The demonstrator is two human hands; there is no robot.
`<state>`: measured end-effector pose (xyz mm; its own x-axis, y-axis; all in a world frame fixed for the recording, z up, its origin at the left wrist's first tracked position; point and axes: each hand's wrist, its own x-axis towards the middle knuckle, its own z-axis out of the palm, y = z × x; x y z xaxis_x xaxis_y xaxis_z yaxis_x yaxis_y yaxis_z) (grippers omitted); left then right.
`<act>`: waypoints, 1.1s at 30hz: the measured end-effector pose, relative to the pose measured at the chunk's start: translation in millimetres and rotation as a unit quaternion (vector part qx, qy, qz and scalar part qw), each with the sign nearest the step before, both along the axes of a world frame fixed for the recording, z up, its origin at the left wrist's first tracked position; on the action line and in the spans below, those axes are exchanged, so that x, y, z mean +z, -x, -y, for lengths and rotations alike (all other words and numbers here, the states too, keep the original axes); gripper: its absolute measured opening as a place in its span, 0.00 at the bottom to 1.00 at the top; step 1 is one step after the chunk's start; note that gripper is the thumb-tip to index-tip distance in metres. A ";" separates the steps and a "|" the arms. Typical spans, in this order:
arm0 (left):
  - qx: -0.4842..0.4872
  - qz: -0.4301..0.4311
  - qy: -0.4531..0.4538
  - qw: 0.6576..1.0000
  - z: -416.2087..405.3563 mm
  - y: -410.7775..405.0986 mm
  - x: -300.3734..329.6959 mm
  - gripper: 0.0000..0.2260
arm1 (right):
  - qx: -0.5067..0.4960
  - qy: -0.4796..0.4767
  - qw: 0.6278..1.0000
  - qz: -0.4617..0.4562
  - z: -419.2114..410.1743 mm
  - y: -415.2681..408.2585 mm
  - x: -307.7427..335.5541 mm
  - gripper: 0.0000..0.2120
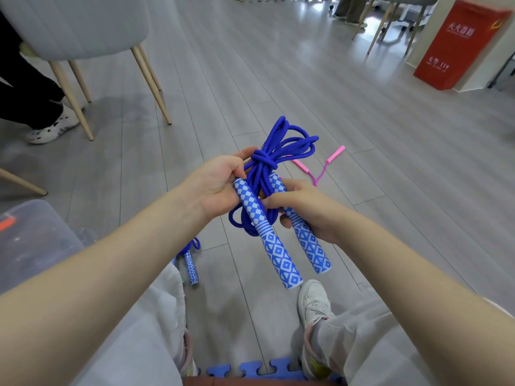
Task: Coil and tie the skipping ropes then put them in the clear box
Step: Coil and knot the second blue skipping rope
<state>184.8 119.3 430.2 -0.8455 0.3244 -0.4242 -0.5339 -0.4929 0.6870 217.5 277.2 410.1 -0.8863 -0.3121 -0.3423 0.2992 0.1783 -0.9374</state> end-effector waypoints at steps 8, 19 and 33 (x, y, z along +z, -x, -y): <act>-0.007 -0.001 0.004 1.000 1.8 0.0 1.1 0.26 | 0.014 -0.036 0.999 -0.015 3.2 -2.2 1.5 0.13; -0.076 -0.055 0.040 0.995 -2.1 -1.8 1.2 0.27 | 0.036 0.056 0.996 0.065 -7.2 -2.4 14.0 0.06; -0.249 -0.128 0.250 0.927 0.2 -3.9 -1.6 0.25 | 0.047 -0.033 0.998 0.006 -13.4 -1.0 20.7 0.06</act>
